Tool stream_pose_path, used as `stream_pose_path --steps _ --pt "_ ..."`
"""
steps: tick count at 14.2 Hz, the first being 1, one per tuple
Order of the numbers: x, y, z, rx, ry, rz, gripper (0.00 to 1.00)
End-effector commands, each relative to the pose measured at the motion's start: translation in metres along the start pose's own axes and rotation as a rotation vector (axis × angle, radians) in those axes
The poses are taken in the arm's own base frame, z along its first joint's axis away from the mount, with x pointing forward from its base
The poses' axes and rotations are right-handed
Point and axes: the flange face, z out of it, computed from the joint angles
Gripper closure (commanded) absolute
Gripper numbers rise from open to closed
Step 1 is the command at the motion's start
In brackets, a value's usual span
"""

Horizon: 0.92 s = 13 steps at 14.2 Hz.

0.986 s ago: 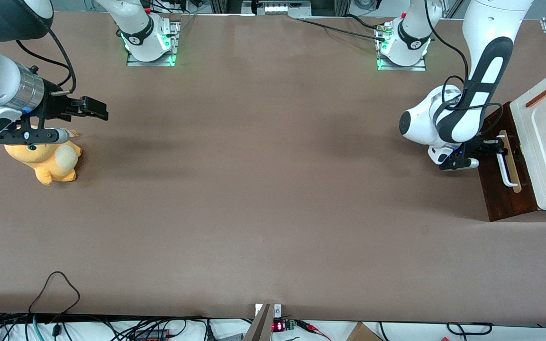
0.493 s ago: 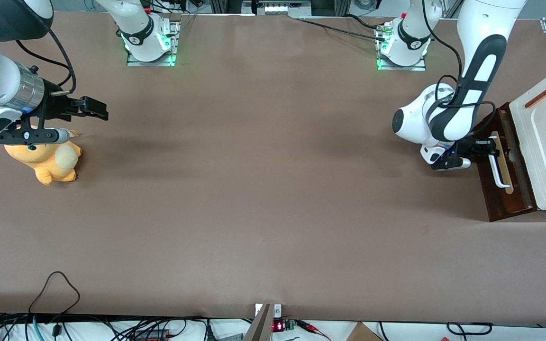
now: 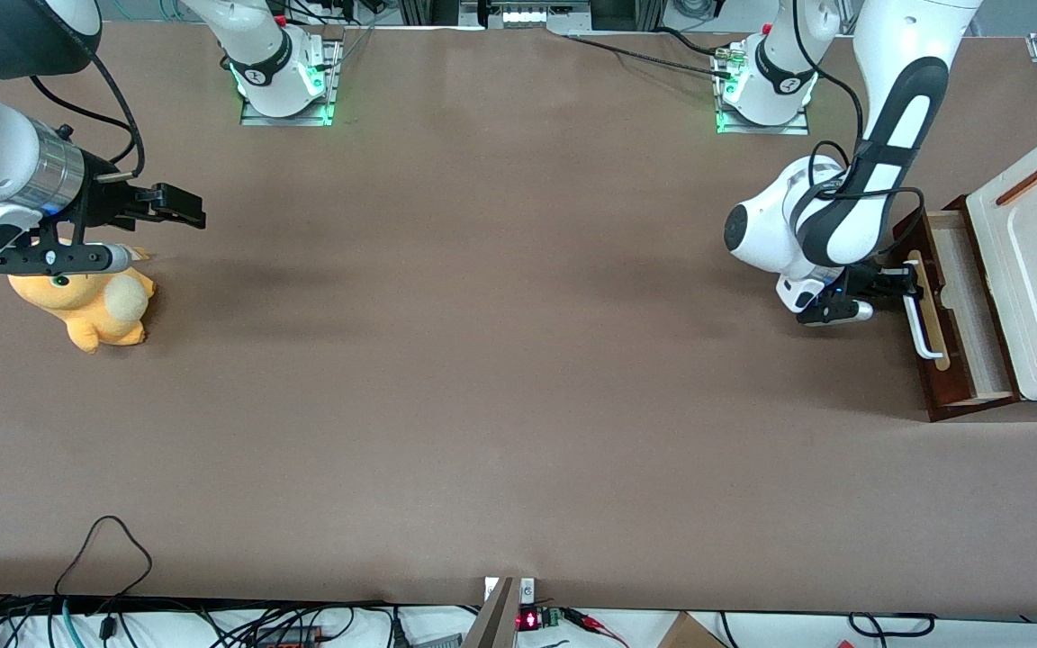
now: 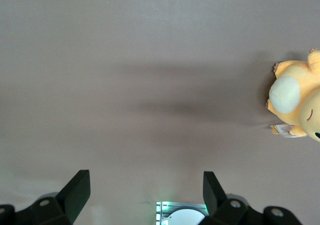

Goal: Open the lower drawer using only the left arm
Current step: 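Pull the gripped handle away from the cabinet to slide the drawer out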

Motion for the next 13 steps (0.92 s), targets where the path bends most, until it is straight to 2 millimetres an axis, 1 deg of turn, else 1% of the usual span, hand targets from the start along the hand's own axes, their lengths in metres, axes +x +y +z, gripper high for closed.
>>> stream_pose_path --steps 1,3,5,6,8,9,10,11,12,13 --pt "0.032 -0.015 -0.059 -0.003 0.11 0.012 1.0" --pt "0.037 -0.015 -0.081 -0.029 0.113 -0.005 1.0" --pt "0.039 -0.016 -0.096 -0.044 0.11 -0.017 1.0" --pt "0.039 -0.016 -0.099 -0.043 0.114 -0.016 1.0" --pt "0.039 -0.017 -0.099 -0.047 0.113 -0.017 1.0" --pt "0.039 -0.017 -0.1 -0.058 0.106 -0.022 0.94" --pt "0.038 -0.017 -0.1 -0.064 0.101 -0.024 0.82" --pt "0.038 -0.019 -0.1 -0.065 0.101 -0.023 0.46" --pt "0.038 -0.023 -0.1 -0.062 0.1 -0.008 0.0" --pt "0.038 -0.034 -0.103 -0.063 0.107 -0.009 0.0"
